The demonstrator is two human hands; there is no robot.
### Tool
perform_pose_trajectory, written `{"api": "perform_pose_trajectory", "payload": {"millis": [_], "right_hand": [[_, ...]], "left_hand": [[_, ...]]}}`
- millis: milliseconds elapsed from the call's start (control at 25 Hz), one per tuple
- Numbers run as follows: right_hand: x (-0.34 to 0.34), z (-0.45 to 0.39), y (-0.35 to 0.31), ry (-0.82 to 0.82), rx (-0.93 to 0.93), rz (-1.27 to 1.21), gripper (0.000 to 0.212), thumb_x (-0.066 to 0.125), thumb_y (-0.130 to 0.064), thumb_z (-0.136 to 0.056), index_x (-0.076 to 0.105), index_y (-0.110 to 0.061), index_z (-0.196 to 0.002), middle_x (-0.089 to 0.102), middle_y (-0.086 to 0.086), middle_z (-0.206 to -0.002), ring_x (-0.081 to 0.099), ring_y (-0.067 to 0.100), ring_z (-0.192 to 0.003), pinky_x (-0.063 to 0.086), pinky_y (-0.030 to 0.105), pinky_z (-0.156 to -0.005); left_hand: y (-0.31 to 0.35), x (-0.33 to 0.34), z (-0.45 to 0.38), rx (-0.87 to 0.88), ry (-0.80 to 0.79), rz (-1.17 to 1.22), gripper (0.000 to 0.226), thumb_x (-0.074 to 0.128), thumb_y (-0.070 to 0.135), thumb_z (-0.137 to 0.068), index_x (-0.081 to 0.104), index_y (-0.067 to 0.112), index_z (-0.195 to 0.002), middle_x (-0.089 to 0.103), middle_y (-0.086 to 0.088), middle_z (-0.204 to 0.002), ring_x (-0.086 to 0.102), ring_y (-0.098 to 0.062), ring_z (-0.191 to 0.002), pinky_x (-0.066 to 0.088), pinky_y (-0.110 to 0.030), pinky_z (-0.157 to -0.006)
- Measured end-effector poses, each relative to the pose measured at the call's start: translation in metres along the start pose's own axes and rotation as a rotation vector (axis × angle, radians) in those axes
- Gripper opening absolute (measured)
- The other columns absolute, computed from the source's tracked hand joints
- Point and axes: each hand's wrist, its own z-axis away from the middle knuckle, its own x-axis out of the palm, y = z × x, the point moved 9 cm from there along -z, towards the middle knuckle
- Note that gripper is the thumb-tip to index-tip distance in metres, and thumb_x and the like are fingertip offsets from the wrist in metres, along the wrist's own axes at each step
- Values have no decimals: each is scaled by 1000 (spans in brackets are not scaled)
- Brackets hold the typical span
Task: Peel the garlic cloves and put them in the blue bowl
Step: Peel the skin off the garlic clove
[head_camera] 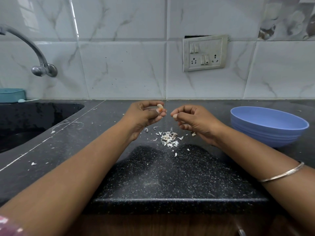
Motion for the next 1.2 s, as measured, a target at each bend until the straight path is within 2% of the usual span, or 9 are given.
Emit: {"api": "perform_pose_trajectory", "payload": {"millis": [200, 320, 480, 760, 960, 1040, 1200], "right_hand": [[0, 0, 0, -10, 4, -17, 9, 64, -14, -88, 66, -7, -93, 61, 0, -73, 55, 6, -62, 49, 15, -57], [0, 1, -4, -19, -16, -50, 8, 64, -7, -87, 66, -9, -95, 65, 4, -81, 61, 9, -70, 52, 17, -64], [-3, 2, -7, -3, -32, -78, 23, 69, -4, -82, 61, -10, -103, 67, 6, -86, 65, 12, -79, 54, 20, -64], [-4, 2, -8, 3, -38, -50, 33, 75, -8, -77, 58, -12, -105, 70, 4, -85, 66, 8, -79, 51, 21, -61], [-7, 1, -13, 21, -74, -44, 28, 74, -6, -78, 57, -13, -99, 70, -1, -75, 66, 7, -72, 50, 21, -59], [-7, 1, -14, 8, -72, -42, 28, 73, -4, -79, 56, -13, -99, 70, 3, -75, 66, 8, -69, 51, 22, -59], [-6, 2, -13, -19, -57, -92, 31, 72, -1, -79, 53, -11, -100, 69, 14, -84, 68, 16, -75, 56, 26, -68]], "left_hand": [[0, 7, 2, 0, -62, -67, 19, 63, -4, -83, 67, 4, -100, 73, -10, -86, 71, -12, -76, 56, -18, -68], [0, 12, 5, 25, -76, -170, 16, 68, -3, -80, 68, 6, -93, 71, -10, -81, 70, -14, -75, 57, -20, -69], [-1, 18, 7, 49, -95, -279, 12, 69, -2, -79, 68, 5, -88, 70, -8, -72, 69, -12, -68, 56, -20, -64], [7, 20, 9, 109, -76, -407, 12, 71, -1, -78, 66, 3, -88, 67, -18, -83, 65, -18, -76, 57, -32, -76], [9, 23, 8, 155, -82, -490, 11, 74, 1, -76, 66, 7, -81, 66, -9, -74, 62, -13, -69, 56, -27, -72], [8, 24, 9, 159, -81, -502, 11, 74, 2, -76, 66, 8, -80, 67, -10, -75, 62, -14, -70, 56, -27, -71], [9, 25, 9, 170, -81, -500, 10, 74, 3, -77, 66, 7, -81, 68, -15, -81, 63, -14, -72, 56, -27, -73]]}}
